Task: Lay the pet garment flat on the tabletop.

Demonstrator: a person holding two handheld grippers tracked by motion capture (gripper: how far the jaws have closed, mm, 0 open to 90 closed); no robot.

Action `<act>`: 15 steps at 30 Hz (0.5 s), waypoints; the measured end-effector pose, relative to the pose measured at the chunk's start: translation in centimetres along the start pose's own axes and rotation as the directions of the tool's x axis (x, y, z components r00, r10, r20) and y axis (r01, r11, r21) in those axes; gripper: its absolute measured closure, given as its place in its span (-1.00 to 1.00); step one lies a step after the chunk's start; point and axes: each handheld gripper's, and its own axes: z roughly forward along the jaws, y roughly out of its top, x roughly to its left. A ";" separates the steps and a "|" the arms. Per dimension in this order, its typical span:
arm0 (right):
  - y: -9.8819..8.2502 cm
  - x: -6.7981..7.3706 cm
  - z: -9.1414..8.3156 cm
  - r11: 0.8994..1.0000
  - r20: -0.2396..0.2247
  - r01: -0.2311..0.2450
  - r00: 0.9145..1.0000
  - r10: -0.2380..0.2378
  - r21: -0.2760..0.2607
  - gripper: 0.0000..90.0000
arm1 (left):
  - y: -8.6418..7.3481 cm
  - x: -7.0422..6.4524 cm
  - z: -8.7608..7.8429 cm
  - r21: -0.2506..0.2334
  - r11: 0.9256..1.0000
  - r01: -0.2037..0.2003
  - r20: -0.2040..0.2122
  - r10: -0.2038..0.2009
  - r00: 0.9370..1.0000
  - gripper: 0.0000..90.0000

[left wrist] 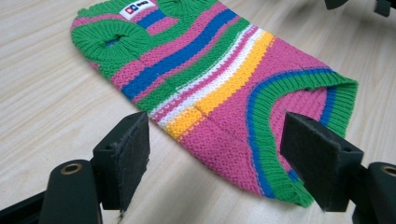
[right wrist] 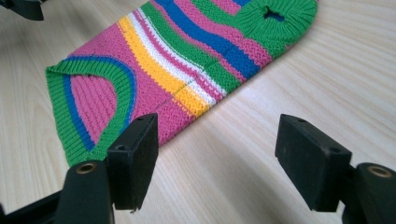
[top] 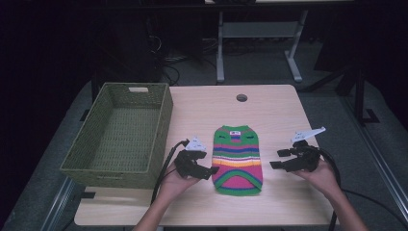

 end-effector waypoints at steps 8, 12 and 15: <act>-1.3 0.2 -0.6 1.000 0.021 0.002 1.000 -0.003 0.016 -0.34 | -0.5 -0.4 -0.2 0.000 1.000 -0.001 -0.003 0.001 1.000 -0.50; -2.1 0.3 -0.9 1.000 0.016 -0.002 1.000 0.002 0.004 -0.35 | -0.9 -0.6 -0.4 -0.007 1.000 -0.015 -0.007 0.015 1.000 -0.51; -2.6 0.3 -1.0 1.000 0.020 -0.003 1.000 0.002 0.014 -0.36 | -1.4 -0.7 -0.4 0.005 1.000 -0.024 -0.012 0.024 1.000 -0.51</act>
